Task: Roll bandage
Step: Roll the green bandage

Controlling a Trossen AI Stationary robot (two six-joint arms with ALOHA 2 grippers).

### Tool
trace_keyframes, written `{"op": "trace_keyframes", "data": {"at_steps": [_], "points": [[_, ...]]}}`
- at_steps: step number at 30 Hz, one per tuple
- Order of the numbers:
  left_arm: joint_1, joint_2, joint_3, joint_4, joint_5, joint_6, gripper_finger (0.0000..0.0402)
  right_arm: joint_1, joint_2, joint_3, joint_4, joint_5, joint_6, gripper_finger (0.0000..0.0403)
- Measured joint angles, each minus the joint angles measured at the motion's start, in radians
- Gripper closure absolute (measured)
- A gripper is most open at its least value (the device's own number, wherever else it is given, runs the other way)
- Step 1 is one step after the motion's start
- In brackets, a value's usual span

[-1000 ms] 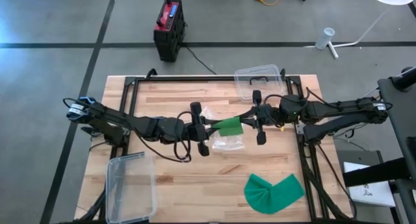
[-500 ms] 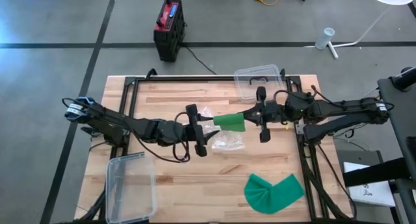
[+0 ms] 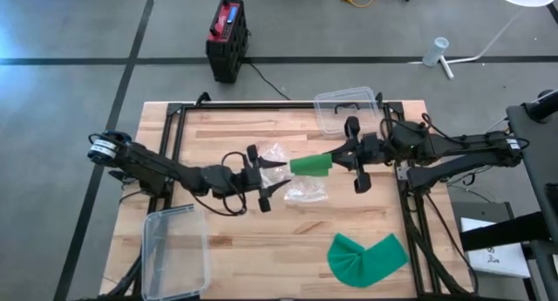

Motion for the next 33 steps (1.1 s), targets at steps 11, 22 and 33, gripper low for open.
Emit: {"op": "trace_keyframes", "data": {"at_steps": [11, 22, 33], "points": [[0.024, 0.001, -0.122, 0.179, 0.150, -0.068, 0.0153, 0.012, 0.050, 0.000, 0.099, -0.009, -0.011, 0.0398], [0.027, 0.022, -0.114, 0.199, 0.195, -0.125, 0.0160, 0.041, 0.118, -0.001, 0.186, -0.009, -0.027, 0.0398], [0.030, 0.119, -0.034, 0.189, 0.192, -0.057, 0.0202, 0.047, 0.198, -0.001, 0.294, -0.007, -0.016, 0.0398]]}}
